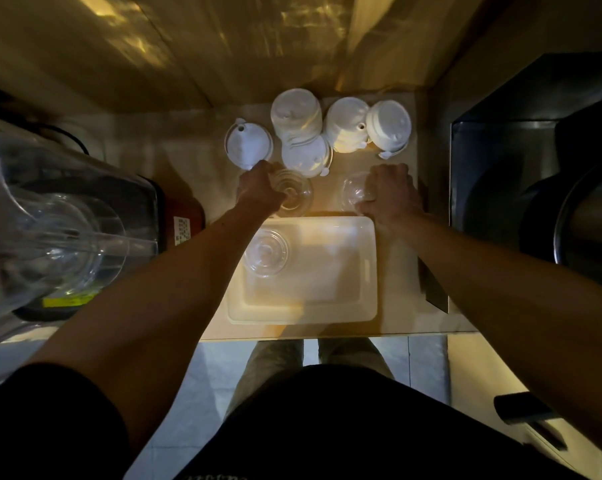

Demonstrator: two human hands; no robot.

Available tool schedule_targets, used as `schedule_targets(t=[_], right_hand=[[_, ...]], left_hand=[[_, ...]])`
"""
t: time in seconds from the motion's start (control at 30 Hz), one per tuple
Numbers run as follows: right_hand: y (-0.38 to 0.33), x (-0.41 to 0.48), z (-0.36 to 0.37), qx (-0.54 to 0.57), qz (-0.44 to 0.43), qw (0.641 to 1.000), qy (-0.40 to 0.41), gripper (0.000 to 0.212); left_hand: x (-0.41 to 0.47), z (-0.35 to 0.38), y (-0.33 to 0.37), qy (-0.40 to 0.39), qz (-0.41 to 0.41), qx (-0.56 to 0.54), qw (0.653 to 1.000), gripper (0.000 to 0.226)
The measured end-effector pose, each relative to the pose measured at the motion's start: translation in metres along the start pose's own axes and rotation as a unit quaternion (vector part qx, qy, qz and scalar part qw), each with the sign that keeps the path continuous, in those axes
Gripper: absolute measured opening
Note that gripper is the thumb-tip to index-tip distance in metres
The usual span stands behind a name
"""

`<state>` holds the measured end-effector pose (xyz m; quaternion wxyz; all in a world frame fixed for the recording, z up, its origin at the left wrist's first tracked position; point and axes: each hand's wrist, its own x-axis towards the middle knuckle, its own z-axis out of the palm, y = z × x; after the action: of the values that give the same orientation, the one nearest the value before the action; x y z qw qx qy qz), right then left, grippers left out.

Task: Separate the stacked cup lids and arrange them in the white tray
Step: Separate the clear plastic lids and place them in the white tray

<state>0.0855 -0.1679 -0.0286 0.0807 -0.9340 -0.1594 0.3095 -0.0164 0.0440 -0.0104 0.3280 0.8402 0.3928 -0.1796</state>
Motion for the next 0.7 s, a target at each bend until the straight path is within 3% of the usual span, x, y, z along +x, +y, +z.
schedule_targets(t=[0.1,0.33,0.5,0.7], right_hand=[[0.010,0.011,0.012,0.046,0.020,0.999,0.004,0.068],[0.006,-0.014,-0.003,0.240,0.031,0.968,0.069,0.015],[0.007,-0.016,-0.010,0.308,0.022,0.949,0.057,0.023],[-0.005,-0.025,-0.020,0.424,0.056,0.901,0.078,0.014]], left_hand=[[-0.003,-0.001,0.002,0.013,-0.018,-0.060,0.998,0.049],[-0.005,-0.007,-0.005,-0.018,-0.082,-0.187,0.979,0.050],[-0.011,-0.014,-0.009,-0.023,-0.094,-0.269,0.958,0.050],[-0.031,-0.024,-0.006,-0.006,-0.085,-0.379,0.921,0.044]])
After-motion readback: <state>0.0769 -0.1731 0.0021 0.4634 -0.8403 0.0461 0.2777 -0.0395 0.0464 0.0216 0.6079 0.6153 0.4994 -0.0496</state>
